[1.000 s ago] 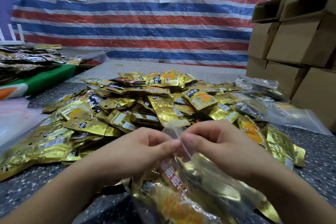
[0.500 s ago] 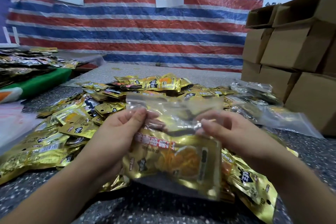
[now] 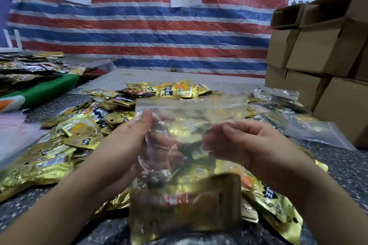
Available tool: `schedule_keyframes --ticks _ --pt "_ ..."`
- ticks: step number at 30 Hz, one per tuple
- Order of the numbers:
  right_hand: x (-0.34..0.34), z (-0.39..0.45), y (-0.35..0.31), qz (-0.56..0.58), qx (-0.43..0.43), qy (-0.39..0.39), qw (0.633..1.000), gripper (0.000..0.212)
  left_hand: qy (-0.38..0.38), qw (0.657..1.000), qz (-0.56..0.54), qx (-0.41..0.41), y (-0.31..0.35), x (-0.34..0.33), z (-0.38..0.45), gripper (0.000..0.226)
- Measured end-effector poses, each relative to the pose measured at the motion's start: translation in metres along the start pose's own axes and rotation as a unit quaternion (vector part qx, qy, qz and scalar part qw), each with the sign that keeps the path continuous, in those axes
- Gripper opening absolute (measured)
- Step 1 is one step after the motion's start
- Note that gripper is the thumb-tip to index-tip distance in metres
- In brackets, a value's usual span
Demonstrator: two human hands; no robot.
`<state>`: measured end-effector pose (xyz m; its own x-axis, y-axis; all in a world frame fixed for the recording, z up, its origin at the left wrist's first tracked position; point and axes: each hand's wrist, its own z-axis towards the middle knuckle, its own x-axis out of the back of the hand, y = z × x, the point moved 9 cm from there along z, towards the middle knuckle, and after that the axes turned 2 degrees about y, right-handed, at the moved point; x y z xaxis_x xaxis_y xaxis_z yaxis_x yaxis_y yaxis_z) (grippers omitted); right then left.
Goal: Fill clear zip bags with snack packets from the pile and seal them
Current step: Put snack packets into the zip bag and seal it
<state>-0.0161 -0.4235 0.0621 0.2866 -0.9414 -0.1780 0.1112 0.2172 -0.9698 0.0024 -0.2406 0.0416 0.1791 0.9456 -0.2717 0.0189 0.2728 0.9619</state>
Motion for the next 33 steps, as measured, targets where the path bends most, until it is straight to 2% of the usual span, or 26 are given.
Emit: schedule_keyframes --ticks 3,6,8,10,11,13,15,17,19,23,27,30,33 --pt "0.003 0.001 0.002 0.013 -0.007 0.002 1.000 0.027 0.012 0.999 0.006 -0.049 0.009 0.000 -0.001 0.042" --pt "0.004 0.002 0.001 -0.020 -0.006 0.007 1.000 0.031 0.006 0.998 0.006 -0.064 0.012 0.000 -0.002 0.035" --pt "0.007 0.004 0.003 -0.038 -0.017 0.013 0.999 0.044 0.003 0.997 0.025 -0.073 0.014 0.000 -0.003 0.028" --pt "0.013 0.008 0.007 -0.049 -0.037 0.027 0.998 0.066 0.007 0.996 0.033 -0.078 0.013 0.002 -0.003 0.025" --pt "0.018 0.010 0.007 -0.046 -0.037 0.044 0.997 0.073 0.011 0.996 0.033 -0.080 0.013 0.003 -0.003 0.023" --pt "0.038 0.014 0.004 -0.040 -0.004 0.123 0.992 0.073 0.014 0.996 0.035 -0.083 0.010 0.003 -0.002 0.021" --pt "0.065 0.010 -0.008 -0.155 0.060 0.240 0.956 0.059 0.015 0.996 0.043 -0.082 0.007 0.004 0.000 0.020" --pt "0.082 0.005 -0.022 -0.304 0.115 0.314 0.892 0.040 0.020 0.995 0.050 -0.078 0.004 0.007 0.002 0.020" --pt "0.091 0.005 -0.025 -0.382 0.133 0.329 0.853 0.024 0.026 0.995 0.061 -0.076 0.002 0.011 0.005 0.020" --pt "0.096 0.022 -0.023 -0.462 0.103 0.303 0.827 0.008 0.027 0.993 0.083 -0.079 0.006 0.014 0.008 0.022" --pt "0.090 0.050 -0.029 -0.528 0.051 0.286 0.798 0.025 0.042 0.992 0.093 -0.076 0.007 0.018 0.009 0.037" --pt "0.086 0.075 -0.030 -0.572 0.005 0.269 0.775 0.035 0.055 0.990 0.103 -0.081 0.006 0.019 0.008 0.035" --pt "0.087 0.103 -0.029 -0.633 -0.038 0.260 0.728 0.055 0.057 0.989 0.118 -0.073 0.001 0.019 0.008 0.032"
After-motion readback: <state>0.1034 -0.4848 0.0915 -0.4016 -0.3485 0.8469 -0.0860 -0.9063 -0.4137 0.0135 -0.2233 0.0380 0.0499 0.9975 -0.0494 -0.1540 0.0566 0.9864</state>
